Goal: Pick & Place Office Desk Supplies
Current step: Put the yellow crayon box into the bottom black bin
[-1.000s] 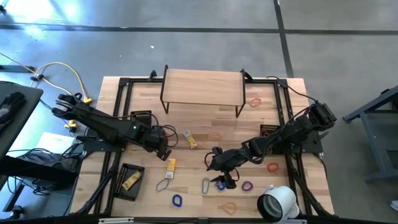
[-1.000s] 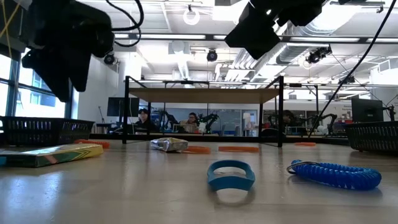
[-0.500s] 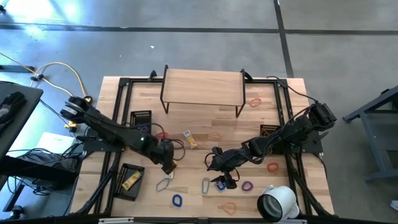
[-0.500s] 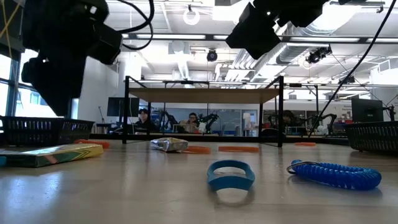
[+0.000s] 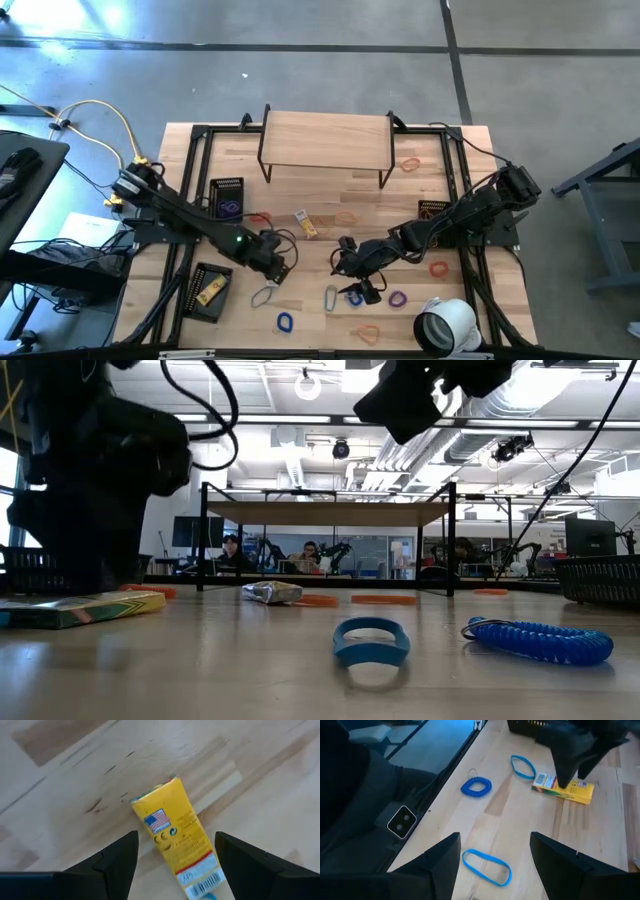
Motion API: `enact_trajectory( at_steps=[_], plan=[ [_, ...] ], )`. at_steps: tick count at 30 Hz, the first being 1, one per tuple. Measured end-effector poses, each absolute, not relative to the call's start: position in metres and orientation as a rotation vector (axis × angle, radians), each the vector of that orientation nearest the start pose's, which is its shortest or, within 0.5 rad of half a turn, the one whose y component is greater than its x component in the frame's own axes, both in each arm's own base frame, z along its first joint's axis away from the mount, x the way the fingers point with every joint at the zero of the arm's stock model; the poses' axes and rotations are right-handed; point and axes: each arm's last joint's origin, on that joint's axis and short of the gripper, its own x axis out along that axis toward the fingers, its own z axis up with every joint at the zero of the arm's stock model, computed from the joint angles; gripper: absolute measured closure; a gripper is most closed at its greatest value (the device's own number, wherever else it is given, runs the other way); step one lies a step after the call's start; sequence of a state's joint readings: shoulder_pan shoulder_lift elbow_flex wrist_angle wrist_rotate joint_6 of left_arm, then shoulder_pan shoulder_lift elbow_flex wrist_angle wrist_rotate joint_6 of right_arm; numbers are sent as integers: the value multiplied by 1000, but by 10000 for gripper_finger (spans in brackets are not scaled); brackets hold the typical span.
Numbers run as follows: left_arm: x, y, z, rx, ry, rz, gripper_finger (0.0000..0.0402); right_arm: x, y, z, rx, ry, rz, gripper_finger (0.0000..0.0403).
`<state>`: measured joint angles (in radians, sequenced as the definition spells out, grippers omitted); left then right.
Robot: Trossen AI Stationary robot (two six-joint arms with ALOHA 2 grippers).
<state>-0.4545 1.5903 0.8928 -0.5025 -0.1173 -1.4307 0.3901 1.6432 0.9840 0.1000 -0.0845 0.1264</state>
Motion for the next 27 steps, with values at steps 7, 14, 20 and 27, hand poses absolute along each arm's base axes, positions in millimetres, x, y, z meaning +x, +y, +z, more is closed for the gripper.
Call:
enact_trajectory(
  at_steps=[7,14,20,27],
  plan=[
    [264,-125,152,-900,1122,577,147,324,136,213,-2,575,437,174],
    [265,-126,150,-901,1119,583,147,324,136,213,-7,569,439,174],
    [265,-125,150,-884,1117,581,147,324,136,214,-4,568,439,174],
    [265,-125,150,-859,1102,581,147,324,136,214,-6,568,439,174]
  ],
)
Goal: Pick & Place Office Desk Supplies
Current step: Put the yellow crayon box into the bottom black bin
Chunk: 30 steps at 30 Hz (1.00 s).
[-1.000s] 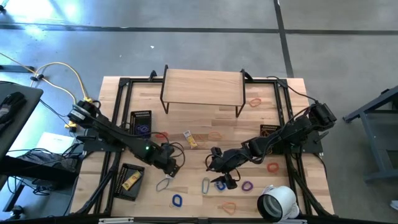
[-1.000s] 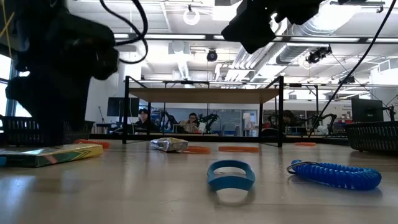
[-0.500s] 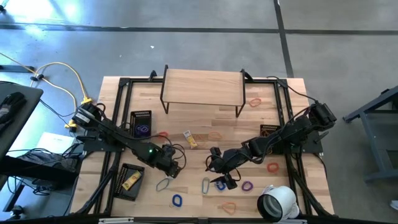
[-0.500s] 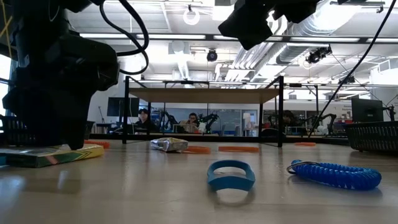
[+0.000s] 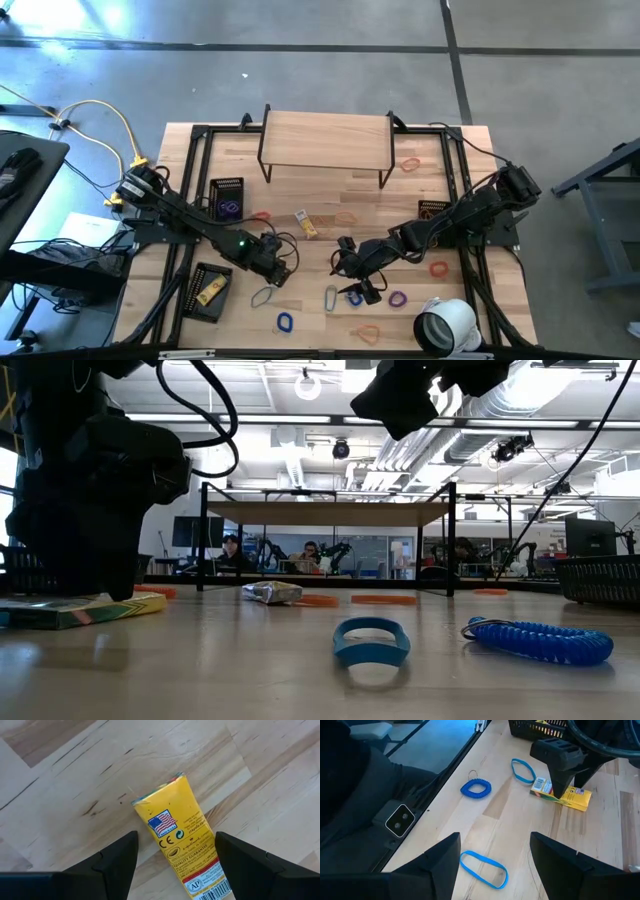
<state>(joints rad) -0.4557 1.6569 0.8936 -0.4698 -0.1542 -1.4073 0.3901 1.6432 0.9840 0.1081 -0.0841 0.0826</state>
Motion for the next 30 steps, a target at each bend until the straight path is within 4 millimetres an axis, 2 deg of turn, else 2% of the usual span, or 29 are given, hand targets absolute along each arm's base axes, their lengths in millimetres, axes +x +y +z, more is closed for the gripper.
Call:
enact_trajectory(
  at_steps=[30],
  plan=[
    [269,-126,158,-932,1033,552,147,324,136,214,10,573,430,174]
  ],
)
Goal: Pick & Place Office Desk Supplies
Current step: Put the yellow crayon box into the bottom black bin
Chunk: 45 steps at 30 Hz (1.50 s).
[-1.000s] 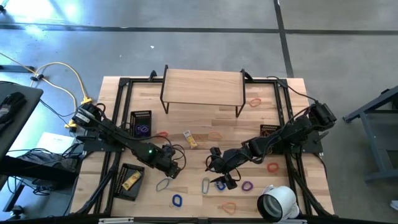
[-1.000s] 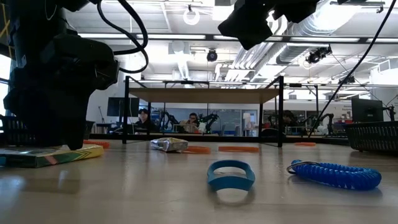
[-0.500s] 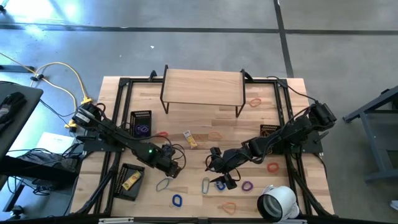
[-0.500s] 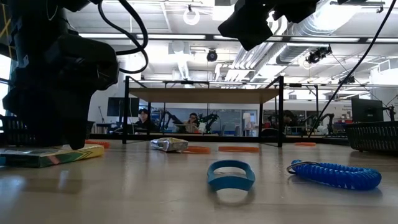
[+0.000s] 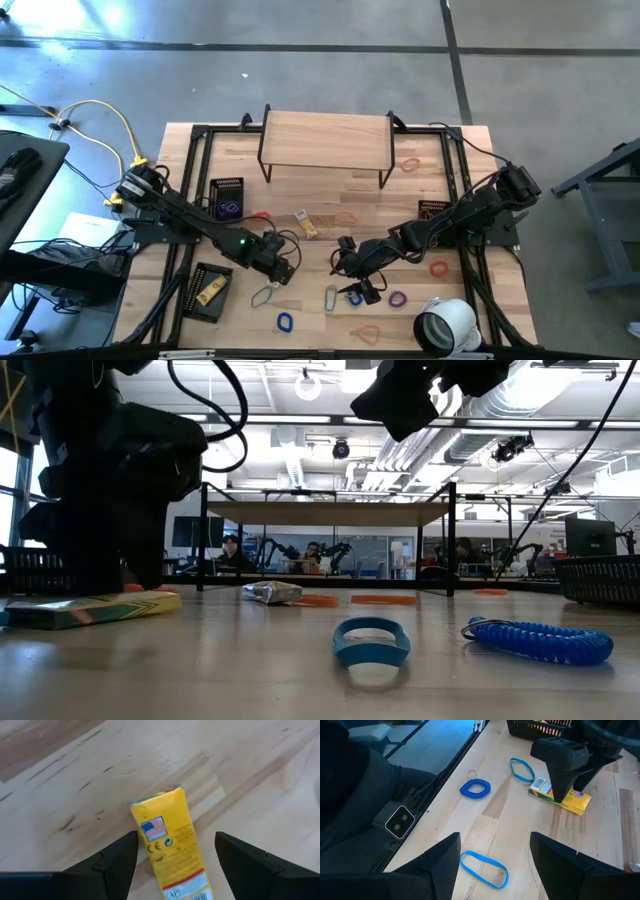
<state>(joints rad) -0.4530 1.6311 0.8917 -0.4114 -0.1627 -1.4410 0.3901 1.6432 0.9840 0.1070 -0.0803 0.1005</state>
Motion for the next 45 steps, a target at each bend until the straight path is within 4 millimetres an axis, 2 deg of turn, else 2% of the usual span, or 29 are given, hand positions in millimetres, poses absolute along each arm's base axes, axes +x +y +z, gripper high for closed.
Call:
enact_trajectory(
  at_steps=[8,12,19,29,36,40,45],
  plan=[
    [271,-127,146,-903,1076,578,147,324,136,213,9,578,429,174],
    [270,-128,145,-864,1111,543,147,324,136,213,9,578,429,174],
    [263,-125,142,-824,1176,590,153,324,136,213,9,578,429,174],
    [257,-121,140,-775,1215,644,219,324,136,213,9,578,429,174],
    [257,-120,140,-756,1261,608,268,324,136,213,9,578,429,174],
    [258,-117,149,-752,1258,554,272,324,136,213,9,578,429,174],
    [258,-111,175,-727,1248,510,274,324,136,213,9,579,429,174]
  ],
)
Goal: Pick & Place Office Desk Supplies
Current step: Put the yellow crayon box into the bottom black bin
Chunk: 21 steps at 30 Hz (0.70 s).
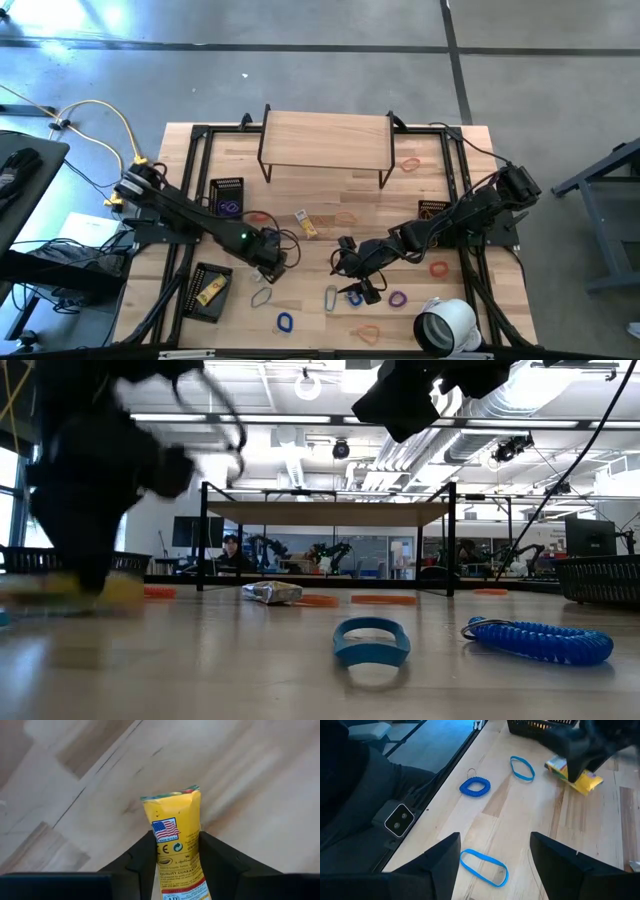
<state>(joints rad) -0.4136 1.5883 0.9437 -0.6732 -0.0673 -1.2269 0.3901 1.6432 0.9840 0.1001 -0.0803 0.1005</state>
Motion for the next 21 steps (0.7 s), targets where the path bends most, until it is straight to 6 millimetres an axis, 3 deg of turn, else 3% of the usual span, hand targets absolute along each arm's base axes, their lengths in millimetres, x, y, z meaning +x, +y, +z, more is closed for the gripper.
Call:
enact_trajectory(
  at_steps=[7,11,17,21],
  plan=[
    [255,-110,220,-735,1295,565,274,324,136,213,9,581,429,174],
    [247,-118,246,-814,1443,593,274,324,136,212,11,588,428,174],
    [223,-141,276,-817,1547,719,274,323,135,211,16,600,424,174],
    [201,-167,281,-769,1572,720,274,323,135,211,36,612,417,174]
  ],
)
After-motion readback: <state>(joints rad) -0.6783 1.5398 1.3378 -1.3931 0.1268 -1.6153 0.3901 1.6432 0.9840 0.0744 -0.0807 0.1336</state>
